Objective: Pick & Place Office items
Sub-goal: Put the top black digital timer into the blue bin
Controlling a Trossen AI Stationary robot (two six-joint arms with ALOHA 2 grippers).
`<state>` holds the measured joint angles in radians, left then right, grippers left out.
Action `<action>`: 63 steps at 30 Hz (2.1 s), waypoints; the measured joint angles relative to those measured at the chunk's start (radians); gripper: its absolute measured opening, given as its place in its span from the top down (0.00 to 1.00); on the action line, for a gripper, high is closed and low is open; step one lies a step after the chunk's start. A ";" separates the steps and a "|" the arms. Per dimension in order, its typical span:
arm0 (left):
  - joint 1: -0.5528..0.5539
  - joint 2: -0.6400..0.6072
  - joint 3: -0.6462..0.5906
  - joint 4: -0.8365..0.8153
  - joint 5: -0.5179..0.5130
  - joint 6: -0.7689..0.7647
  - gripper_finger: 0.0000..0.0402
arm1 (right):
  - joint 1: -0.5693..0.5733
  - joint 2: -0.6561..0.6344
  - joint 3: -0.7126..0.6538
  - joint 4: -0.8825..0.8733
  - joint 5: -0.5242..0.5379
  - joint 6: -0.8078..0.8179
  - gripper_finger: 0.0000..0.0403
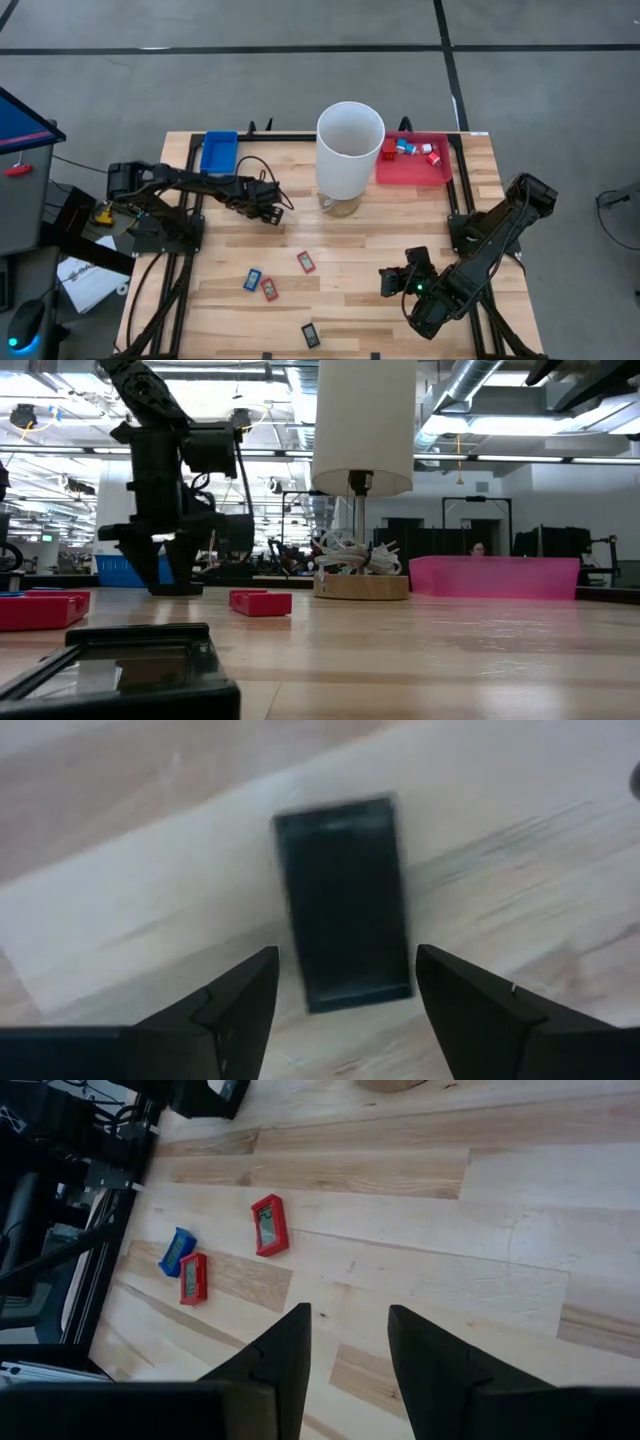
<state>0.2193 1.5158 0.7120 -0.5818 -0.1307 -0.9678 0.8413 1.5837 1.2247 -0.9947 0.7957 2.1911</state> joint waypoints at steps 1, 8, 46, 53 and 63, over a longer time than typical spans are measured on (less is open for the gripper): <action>0.000 0.000 -0.011 0.008 0.005 -0.006 0.43 | 0.000 0.000 0.000 0.000 0.002 0.000 0.68; 0.000 -0.005 -0.030 0.024 0.007 -0.034 0.51 | 0.000 0.000 0.000 -0.001 0.003 -0.003 0.68; 0.550 -0.357 -0.034 0.200 -0.138 -0.012 0.61 | -0.017 0.000 0.000 -0.042 0.018 0.001 0.68; 0.614 -0.357 -0.034 0.269 -0.184 -0.133 0.61 | -0.028 0.000 0.000 -0.043 0.019 0.000 0.68; 0.626 -0.351 -0.033 0.316 -0.277 -0.483 0.61 | -0.033 0.000 0.000 -0.045 0.021 0.001 0.68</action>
<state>0.8452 1.1648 0.6788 -0.2653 -0.4077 -1.4507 0.8085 1.5837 1.2243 -1.0400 0.8165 2.1917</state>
